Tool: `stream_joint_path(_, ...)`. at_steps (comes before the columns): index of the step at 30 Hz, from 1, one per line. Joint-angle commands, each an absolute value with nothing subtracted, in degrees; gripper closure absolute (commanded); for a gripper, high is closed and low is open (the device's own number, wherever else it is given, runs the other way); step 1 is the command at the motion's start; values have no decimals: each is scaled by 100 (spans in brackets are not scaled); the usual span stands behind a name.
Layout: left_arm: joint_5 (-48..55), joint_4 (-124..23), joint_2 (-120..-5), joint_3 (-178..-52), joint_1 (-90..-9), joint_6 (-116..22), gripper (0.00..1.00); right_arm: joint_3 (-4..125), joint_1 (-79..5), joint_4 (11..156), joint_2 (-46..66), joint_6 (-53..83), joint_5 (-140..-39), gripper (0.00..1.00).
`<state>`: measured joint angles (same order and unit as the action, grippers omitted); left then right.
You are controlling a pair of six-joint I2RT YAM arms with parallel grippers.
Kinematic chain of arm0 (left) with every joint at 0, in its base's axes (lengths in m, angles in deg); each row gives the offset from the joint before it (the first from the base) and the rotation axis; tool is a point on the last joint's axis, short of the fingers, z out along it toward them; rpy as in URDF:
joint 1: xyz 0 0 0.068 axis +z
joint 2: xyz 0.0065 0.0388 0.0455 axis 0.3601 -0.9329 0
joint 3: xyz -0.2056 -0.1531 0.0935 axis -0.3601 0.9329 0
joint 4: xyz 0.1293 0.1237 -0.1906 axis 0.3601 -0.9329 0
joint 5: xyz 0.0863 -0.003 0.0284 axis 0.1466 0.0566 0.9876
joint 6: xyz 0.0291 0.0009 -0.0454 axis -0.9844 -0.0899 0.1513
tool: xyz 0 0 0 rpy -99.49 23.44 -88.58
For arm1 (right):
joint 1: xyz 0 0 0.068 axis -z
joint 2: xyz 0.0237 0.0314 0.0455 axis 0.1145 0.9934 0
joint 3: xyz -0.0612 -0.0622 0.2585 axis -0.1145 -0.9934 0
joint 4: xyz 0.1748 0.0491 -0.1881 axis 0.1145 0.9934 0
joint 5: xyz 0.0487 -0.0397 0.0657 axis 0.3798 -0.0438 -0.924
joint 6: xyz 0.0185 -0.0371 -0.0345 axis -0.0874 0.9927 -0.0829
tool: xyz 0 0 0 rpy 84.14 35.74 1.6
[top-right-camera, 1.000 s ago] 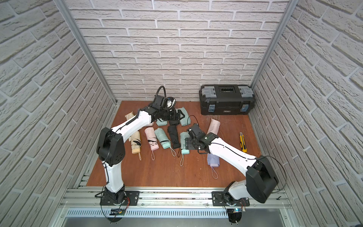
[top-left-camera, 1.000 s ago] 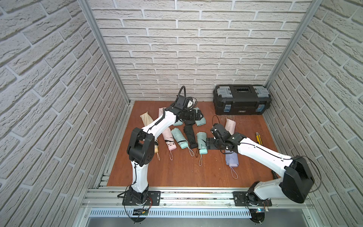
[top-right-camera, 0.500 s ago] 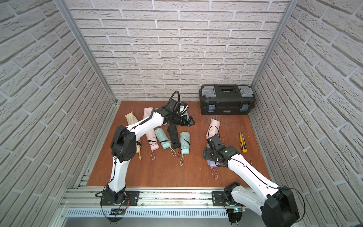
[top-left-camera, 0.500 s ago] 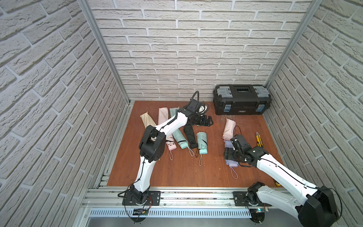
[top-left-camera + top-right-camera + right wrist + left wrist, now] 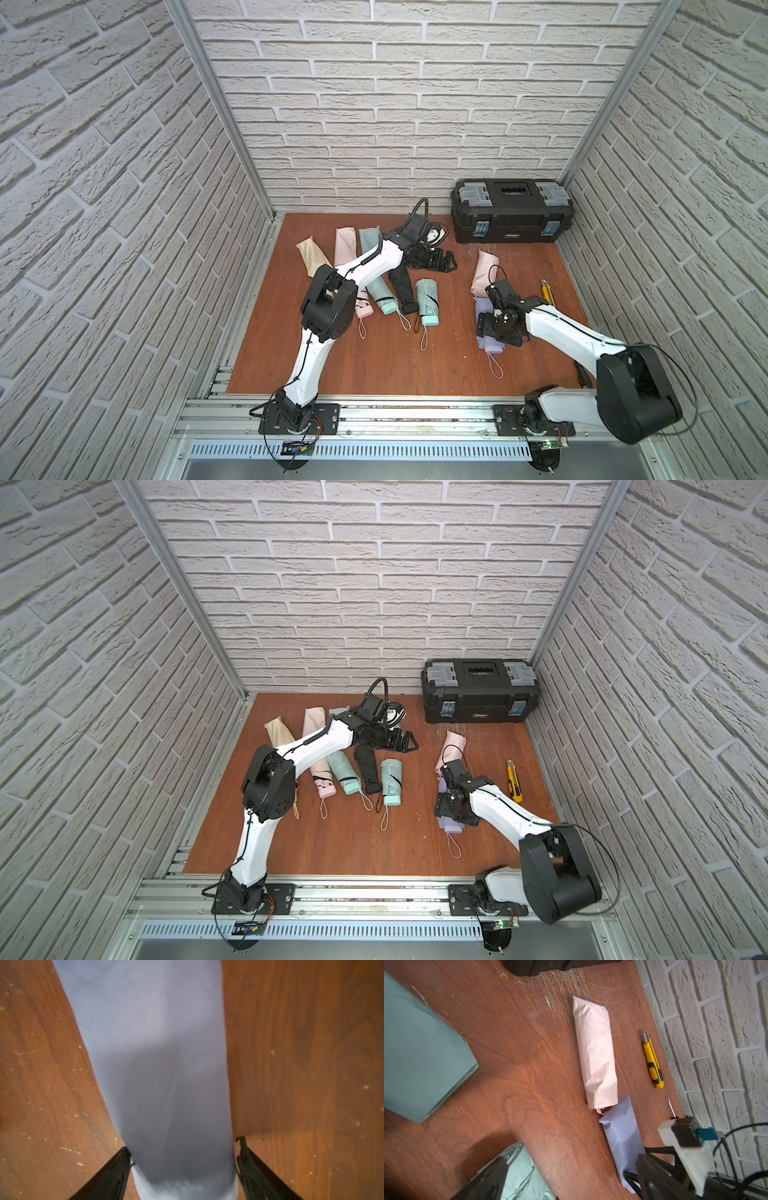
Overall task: Take umbrellas out of sleeves
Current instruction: Adjust the umbrella at the center of the board.
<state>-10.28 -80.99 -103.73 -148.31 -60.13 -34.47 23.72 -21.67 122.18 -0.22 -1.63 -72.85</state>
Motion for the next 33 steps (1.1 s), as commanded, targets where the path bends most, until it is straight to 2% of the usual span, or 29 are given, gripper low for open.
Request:
stream_joint_path(1,-1094,-8063,-10284,-14662,-6013,-3533,2,2502,-2165,11895,109,44,-7483,20)
stream_joint_path(11,-1268,-8123,-10461,-14821,-5952,-3560,2,2591,-2136,12125,127,-43,-7080,22)
stream_joint_path(16,-1339,-8141,-10531,-14955,-5945,-3559,2,2671,-1632,12197,449,-297,-7237,25)
stream_joint_path(23,-1409,-8133,-10531,-14934,-5899,-3546,2,2885,-937,12324,329,-143,-7116,25)
stream_joint_path(26,-1452,-8114,-10535,-14952,-5890,-3533,2,3159,-964,12486,228,70,-6917,21)
stream_joint_path(29,-1478,-8101,-10544,-14974,-5880,-3524,2,3328,-991,12636,-51,148,-6569,13)
stream_joint_path(33,-1488,-8080,-10555,-14967,-5855,-3507,2,3555,-1022,12529,-209,180,-6731,10)
